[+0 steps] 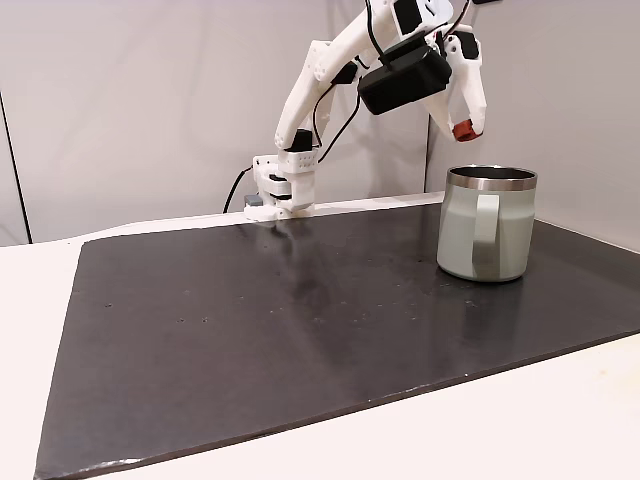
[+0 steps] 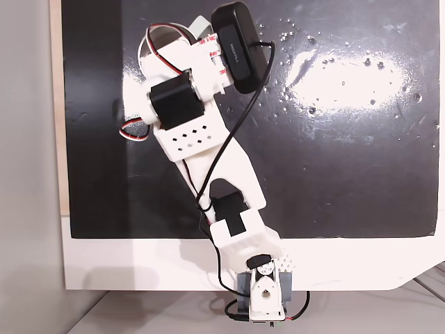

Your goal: Grasp a cube and put it in the cup.

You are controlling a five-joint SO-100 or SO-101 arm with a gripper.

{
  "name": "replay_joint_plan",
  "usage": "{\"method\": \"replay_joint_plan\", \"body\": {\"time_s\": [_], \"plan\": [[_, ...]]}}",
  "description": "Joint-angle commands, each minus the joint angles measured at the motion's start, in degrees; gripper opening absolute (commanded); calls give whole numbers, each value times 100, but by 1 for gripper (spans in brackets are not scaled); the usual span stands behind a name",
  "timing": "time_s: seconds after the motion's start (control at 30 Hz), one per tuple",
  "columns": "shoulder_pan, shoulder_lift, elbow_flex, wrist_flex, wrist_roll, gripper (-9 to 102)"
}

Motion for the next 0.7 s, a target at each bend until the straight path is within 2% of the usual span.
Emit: {"method": "replay_joint_plan", "body": {"time_s": [0.0, 0.37, 0.67], "plan": [[26, -44, -360, -132, -26, 8], [185, -378, -694, -132, -9, 8], [149, -404, -896, -105, 167, 27]]}}
